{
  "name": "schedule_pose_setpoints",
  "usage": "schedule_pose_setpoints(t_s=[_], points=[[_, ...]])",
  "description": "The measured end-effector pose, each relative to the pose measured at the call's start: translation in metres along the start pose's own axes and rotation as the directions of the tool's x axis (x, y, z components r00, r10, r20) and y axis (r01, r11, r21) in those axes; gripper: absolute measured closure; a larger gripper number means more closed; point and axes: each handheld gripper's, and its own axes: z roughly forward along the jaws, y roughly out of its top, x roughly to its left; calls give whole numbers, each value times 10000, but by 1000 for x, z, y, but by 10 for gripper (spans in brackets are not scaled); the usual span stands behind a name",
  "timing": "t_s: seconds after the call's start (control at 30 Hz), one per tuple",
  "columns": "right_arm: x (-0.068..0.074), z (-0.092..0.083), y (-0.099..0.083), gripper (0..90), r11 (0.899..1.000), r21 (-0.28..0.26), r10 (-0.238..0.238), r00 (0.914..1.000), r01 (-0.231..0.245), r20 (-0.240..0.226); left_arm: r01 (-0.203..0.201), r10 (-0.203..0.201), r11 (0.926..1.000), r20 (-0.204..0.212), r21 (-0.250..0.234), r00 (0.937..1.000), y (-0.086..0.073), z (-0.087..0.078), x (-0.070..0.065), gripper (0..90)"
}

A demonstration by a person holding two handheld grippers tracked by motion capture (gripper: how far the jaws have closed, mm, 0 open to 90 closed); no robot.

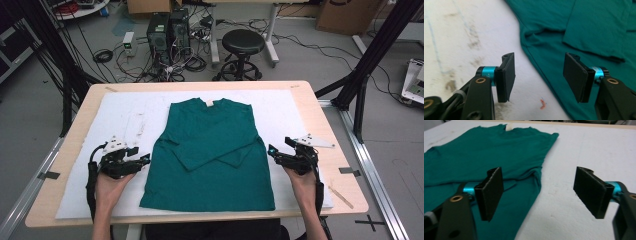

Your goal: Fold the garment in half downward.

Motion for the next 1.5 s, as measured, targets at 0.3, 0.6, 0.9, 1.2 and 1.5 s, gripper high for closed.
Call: schedule_pose_setpoints(t_s=[0.3, 0.6, 0.9, 1.2, 1.5], points=[[12, 9, -2, 256, 9973, 603, -407, 9990, 417, -180, -102, 111, 9957, -96, 918, 9999, -2, 16, -12, 512], [13, 14, -4, 306, 9873, 1490, -550, 9985, 548, -28, -210, 279, 9902, -484, 1381, 9984, -4, 27, -18, 534], [10, 17, -8, 364, 9737, 2208, -522, 9983, 565, -249, -380, 426, 9910, -337, 1285, 9985, -5, 28, -22, 604], [8, 17, -9, 471, 9499, 3025, -618, 9959, 792, -665, -500, 527, 9918, -200, 1179, 9984, -6, 27, -23, 686], [15, 25, -13, 553, 9263, 3674, -631, 9958, 834, -669, -283, 266, 9956, 206, 896, 9994, -10, 27, -21, 826]])
